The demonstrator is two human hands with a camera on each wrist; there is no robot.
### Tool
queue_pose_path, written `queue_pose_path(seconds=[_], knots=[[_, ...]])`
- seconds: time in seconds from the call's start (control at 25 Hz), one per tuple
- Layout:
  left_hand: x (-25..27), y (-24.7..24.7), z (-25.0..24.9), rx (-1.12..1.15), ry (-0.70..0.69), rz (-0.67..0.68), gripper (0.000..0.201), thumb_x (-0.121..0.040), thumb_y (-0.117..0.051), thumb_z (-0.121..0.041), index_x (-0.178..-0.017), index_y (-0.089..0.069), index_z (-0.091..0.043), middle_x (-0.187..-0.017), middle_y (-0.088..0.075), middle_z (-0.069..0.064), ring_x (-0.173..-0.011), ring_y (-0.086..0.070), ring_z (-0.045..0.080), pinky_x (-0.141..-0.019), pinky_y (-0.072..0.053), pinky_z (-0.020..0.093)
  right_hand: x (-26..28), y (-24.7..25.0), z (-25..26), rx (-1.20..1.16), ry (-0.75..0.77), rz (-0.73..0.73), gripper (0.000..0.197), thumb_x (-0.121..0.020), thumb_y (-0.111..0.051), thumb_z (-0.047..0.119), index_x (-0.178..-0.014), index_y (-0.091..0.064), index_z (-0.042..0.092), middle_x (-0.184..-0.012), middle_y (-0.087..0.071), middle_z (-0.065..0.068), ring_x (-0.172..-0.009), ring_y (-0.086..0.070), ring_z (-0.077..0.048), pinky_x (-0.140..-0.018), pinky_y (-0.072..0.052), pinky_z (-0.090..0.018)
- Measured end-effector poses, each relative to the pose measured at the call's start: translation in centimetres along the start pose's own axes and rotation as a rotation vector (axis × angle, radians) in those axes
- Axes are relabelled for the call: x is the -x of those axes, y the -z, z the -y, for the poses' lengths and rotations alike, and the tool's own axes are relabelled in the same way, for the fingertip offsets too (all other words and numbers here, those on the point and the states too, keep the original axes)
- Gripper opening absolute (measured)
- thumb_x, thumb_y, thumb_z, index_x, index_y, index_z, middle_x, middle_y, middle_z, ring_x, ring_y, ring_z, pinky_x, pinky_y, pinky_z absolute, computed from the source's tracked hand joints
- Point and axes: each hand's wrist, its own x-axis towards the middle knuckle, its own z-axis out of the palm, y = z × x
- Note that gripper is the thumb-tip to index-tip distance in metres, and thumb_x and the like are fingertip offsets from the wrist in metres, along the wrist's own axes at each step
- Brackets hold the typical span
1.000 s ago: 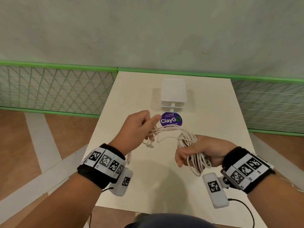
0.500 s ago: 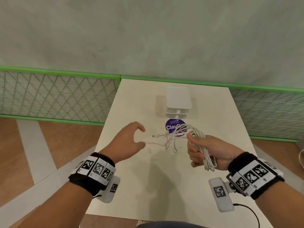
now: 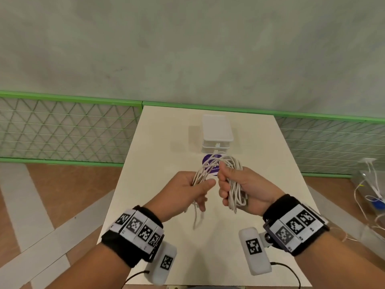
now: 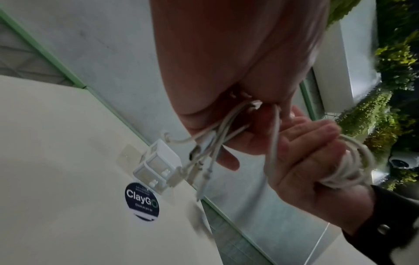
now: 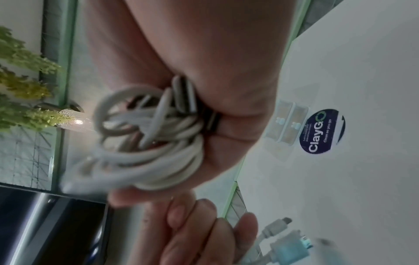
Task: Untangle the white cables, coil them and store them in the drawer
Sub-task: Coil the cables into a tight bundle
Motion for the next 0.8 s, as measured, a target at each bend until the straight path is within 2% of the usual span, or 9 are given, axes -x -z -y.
queue_pose_path(seconds=[0.08,0.16,0.24,0.32,0.4,0.52,0.64,0.72,0.8], knots=[[0.5,-0.6,0.2,0.018,0.031,0.066,0.027,-0.098,-0.062,-0.030,-0.075,-0.065,-0.016,-0.061,-0.068,0.005,-0.049,-0.059,0.021,-0.058,-0.049,0.034,-0.6,0.0,-0.5,-0.129,0.003,-0.097,0.036,-0.083,-0.070,0.045,-0.070,-0.059,0.013,-0.054,-0.046,-0.001,-0.047,-0.051,-0.016,-0.048,-0.051,-0.030],[0.4,-1.2,0.6,-0.019,0.087,0.029,0.034,-0.101,-0.055,-0.039,-0.075,-0.057,-0.017,-0.051,-0.054,-0.005,-0.044,-0.046,0.013,-0.049,-0.039,0.027,-1.2,0.0,-0.9,-0.161,0.005,-0.202,0.041,-0.080,-0.075,0.049,-0.077,-0.061,0.012,-0.055,-0.045,-0.001,-0.047,-0.047,-0.017,-0.050,-0.051,-0.032],[0.2,-1.9,0.5,-0.089,0.098,-0.014,0.040,-0.105,-0.042,-0.044,-0.073,-0.046,-0.019,-0.052,-0.040,-0.013,-0.047,-0.034,0.008,-0.050,-0.033,0.026,-1.9,0.1,-1.9,-0.022,0.025,-0.276,0.049,-0.073,-0.080,0.053,-0.086,-0.063,0.009,-0.056,-0.048,-0.004,-0.048,-0.047,-0.018,-0.055,-0.053,-0.034],[0.1,-2.5,0.3,-0.280,0.027,-0.012,0.036,-0.106,-0.037,-0.035,-0.075,-0.044,-0.019,-0.058,-0.045,-0.011,-0.052,-0.039,0.008,-0.057,-0.036,0.032,-2.1,0.1,-2.9,0.087,0.024,-0.277,0.065,-0.064,-0.087,0.054,-0.091,-0.068,-0.002,-0.066,-0.052,-0.014,-0.054,-0.049,-0.020,-0.058,-0.052,-0.033],[-0.3,-2.8,0.2,-0.544,-0.013,0.026,0.025,-0.103,-0.034,-0.025,-0.085,-0.049,-0.016,-0.070,-0.056,-0.001,-0.064,-0.051,0.017,-0.067,-0.044,0.041,-2.1,0.3,-3.7,0.097,0.020,-0.267,0.075,-0.061,-0.091,0.049,-0.104,-0.070,-0.009,-0.084,-0.054,-0.019,-0.062,-0.051,-0.023,-0.056,-0.046,-0.030],[-1.0,-3.0,0.5,-0.740,0.027,0.110,0.023,-0.102,-0.034,-0.022,-0.100,-0.051,-0.006,-0.084,-0.065,0.019,-0.076,-0.058,0.036,-0.072,-0.047,0.047,-2.6,0.6,-4.1,0.128,0.041,-0.375,0.041,-0.074,-0.085,0.032,-0.094,-0.075,-0.003,-0.085,-0.063,-0.019,-0.069,-0.059,-0.026,-0.057,-0.048,-0.030],[-0.7,-3.1,2.1,-0.643,0.048,0.146,0.020,-0.101,-0.039,-0.028,-0.092,-0.053,-0.018,-0.082,-0.075,0.005,-0.078,-0.066,0.024,-0.076,-0.051,0.039,-3.3,1.5,-4.0,0.028,0.116,-0.519,0.023,-0.080,-0.079,0.023,-0.089,-0.075,0.002,-0.082,-0.068,-0.018,-0.070,-0.066,-0.027,-0.063,-0.050,-0.039],[-0.6,-3.0,3.4,-0.497,0.065,0.103,0.023,-0.101,-0.041,-0.034,-0.090,-0.058,-0.024,-0.076,-0.075,-0.003,-0.079,-0.067,0.020,-0.077,-0.050,0.038,-3.2,2.2,-3.3,-0.232,0.129,-0.436,0.022,-0.088,-0.073,0.022,-0.098,-0.075,0.002,-0.090,-0.075,-0.014,-0.079,-0.071,-0.025,-0.071,-0.055,-0.040],[-0.8,-2.9,4.0,-0.295,0.084,0.080,0.023,-0.099,-0.046,-0.036,-0.086,-0.060,-0.025,-0.068,-0.069,-0.007,-0.074,-0.066,0.020,-0.072,-0.047,0.036,-3.0,2.8,-2.5,-0.475,0.127,-0.305,0.020,-0.094,-0.064,0.021,-0.086,-0.071,0.003,-0.081,-0.072,-0.010,-0.071,-0.069,-0.022,-0.073,-0.057,-0.036]])
